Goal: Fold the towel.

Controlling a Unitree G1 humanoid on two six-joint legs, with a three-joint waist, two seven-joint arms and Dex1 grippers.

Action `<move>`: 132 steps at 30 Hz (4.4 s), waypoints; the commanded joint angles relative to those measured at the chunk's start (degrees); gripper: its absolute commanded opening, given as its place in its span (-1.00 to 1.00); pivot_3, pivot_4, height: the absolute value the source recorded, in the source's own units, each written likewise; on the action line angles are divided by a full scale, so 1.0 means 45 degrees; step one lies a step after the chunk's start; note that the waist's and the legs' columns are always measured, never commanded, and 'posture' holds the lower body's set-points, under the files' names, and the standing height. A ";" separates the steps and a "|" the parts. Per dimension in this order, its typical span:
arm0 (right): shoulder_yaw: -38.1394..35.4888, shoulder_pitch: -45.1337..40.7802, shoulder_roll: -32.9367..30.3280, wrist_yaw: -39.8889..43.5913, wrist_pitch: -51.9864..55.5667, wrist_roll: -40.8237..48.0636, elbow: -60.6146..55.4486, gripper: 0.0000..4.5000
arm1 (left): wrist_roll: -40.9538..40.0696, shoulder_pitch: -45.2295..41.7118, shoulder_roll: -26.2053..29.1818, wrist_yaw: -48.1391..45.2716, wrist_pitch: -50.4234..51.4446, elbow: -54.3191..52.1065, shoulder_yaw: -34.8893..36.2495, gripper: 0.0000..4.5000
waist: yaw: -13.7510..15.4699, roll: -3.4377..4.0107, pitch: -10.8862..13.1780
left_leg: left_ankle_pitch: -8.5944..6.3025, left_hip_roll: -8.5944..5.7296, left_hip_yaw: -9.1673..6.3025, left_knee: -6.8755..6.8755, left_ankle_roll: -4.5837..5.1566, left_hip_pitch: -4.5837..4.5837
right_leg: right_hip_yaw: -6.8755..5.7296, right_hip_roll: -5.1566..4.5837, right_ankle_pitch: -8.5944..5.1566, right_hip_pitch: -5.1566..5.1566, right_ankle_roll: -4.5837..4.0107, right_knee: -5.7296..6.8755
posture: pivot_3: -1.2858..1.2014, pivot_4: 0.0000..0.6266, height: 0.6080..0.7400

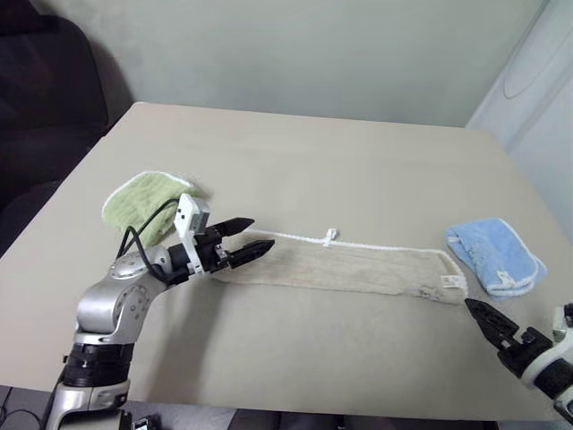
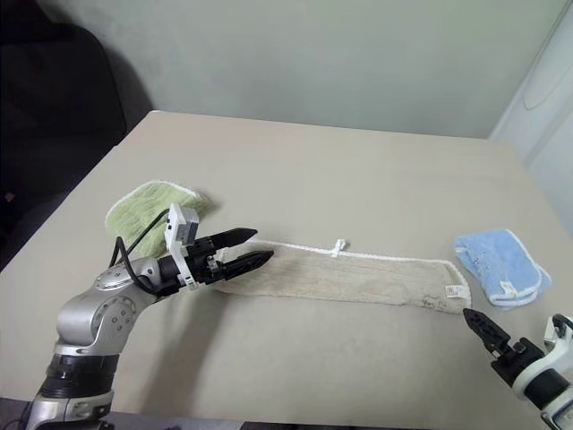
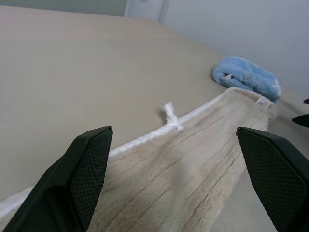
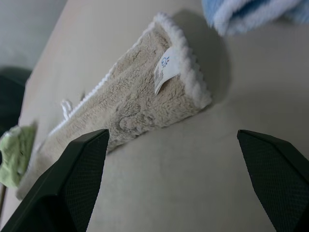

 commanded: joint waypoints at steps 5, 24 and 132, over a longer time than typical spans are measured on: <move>0.1556 -0.1128 0.0296 -0.1214 -0.1293 0.0637 0.0691 1.00 | -0.0340 -0.0029 -0.0296 0.0266 0.0305 -0.0859 0.0008 1.00 | -0.0023 -0.0017 -0.0030 | -0.0001 0.0001 0.0000 0.0001 0.0002 0.0004 | 0.0000 -0.0002 0.0009 0.0002 0.0011 0.0005 | 0.03 -0.52 1.00; 0.3718 -0.3432 0.1021 -0.2130 -0.2608 0.0274 0.2401 1.00 | -0.0394 -0.0043 -0.0211 0.0536 0.0462 -0.1072 -0.0021 1.00 | -0.0360 -0.0188 -0.0136 | -0.0032 0.0042 0.0006 0.0001 -0.0036 0.0058 | -0.0023 0.0007 0.0097 0.0006 0.0003 -0.0001 | 0.03 -0.52 1.00; 1.0301 -0.6487 -0.3607 0.8333 -0.4661 -1.3765 0.0382 -0.99 | -0.0510 0.0722 -0.0865 0.1563 0.0106 -0.1377 0.0919 1.00 | -0.0006 -0.0035 -0.0099 | 0.0015 0.0041 0.0007 0.0004 -0.0027 0.0104 | -0.0018 -0.0015 0.0160 0.0083 0.0078 -0.0025 | 0.03 -0.52 1.00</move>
